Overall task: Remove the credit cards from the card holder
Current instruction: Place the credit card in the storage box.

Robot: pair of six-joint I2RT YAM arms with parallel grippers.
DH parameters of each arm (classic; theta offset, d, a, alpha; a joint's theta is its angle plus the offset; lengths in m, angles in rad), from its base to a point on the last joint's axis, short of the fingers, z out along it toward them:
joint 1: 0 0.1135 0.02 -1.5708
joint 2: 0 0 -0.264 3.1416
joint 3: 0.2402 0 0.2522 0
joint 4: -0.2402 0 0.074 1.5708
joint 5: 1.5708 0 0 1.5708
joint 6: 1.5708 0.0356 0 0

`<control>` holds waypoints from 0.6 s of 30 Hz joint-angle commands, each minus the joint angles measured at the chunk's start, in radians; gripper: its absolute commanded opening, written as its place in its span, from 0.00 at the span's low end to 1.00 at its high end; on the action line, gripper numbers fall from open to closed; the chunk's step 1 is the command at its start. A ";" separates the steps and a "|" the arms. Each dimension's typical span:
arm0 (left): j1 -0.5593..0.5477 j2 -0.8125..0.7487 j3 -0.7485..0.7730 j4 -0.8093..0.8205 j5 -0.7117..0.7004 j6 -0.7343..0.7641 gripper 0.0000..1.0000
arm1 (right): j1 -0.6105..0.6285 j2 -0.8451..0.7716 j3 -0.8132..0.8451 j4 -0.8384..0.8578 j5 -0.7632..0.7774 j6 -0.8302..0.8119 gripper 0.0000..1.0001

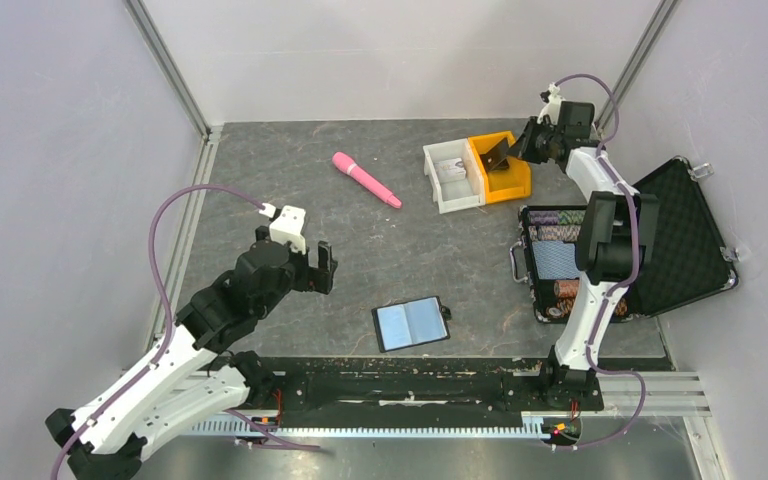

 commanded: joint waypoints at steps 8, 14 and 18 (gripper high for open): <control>0.001 0.019 -0.006 0.029 -0.016 0.052 1.00 | 0.000 0.116 0.110 0.074 -0.077 0.032 0.00; 0.001 0.021 -0.008 0.028 -0.028 0.054 1.00 | 0.001 0.169 0.140 0.103 -0.084 0.058 0.02; 0.001 0.023 -0.010 0.029 -0.033 0.054 1.00 | 0.000 0.184 0.150 0.102 -0.065 0.066 0.07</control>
